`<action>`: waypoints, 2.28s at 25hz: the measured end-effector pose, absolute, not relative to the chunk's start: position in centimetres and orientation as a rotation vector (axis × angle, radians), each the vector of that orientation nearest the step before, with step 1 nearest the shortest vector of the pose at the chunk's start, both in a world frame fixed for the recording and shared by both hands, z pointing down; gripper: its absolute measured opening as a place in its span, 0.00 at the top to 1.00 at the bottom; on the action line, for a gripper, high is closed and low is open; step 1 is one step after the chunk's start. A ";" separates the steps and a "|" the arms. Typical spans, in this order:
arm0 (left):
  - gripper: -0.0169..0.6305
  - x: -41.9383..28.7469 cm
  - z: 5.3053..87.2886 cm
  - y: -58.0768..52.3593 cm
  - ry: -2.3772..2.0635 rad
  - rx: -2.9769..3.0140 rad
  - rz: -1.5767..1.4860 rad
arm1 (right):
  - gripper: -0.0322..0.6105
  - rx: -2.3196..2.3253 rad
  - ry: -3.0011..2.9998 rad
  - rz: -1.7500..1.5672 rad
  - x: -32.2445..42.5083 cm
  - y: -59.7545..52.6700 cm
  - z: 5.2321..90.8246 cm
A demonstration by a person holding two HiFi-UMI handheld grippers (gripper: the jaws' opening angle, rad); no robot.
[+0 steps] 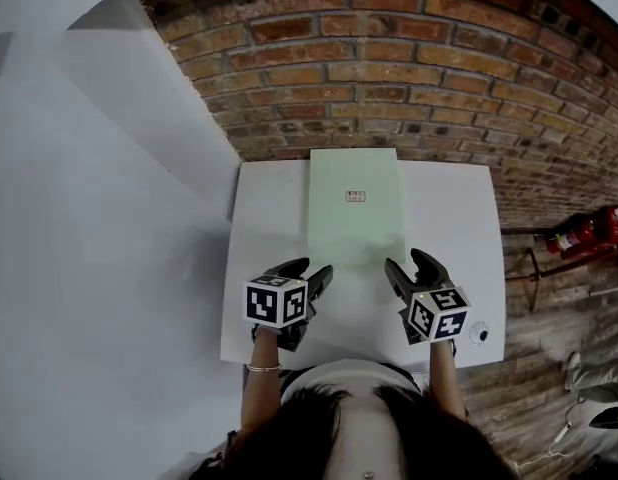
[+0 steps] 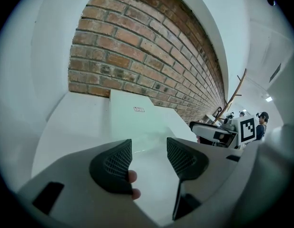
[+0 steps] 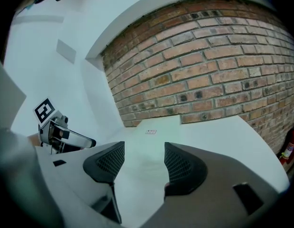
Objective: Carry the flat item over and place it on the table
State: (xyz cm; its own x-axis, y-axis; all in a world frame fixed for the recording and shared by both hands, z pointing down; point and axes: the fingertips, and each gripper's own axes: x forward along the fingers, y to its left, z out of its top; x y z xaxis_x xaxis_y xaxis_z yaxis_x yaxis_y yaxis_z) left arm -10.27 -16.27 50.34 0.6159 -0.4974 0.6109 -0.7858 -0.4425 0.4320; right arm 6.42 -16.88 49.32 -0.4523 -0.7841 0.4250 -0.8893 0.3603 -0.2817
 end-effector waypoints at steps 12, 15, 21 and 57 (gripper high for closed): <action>0.65 -10.2 49.0 -14.3 -1.055 2.159 0.488 | 0.65 1.550 -2.418 0.597 6.8 -15.1 47.4; 0.67 -10.1 48.9 -13.7 -1.061 2.162 0.489 | 0.68 1.560 -2.417 0.590 7.2 -14.5 47.1; 0.70 -9.5 48.2 -12.9 -1.081 2.180 0.487 | 0.73 1.584 -2.424 0.565 7.9 -13.3 46.3; 0.93 -8.8 45.9 -5.0 -1.310 2.226 0.484 | 0.84 1.528 -2.459 0.526 9.6 -4.6 45.0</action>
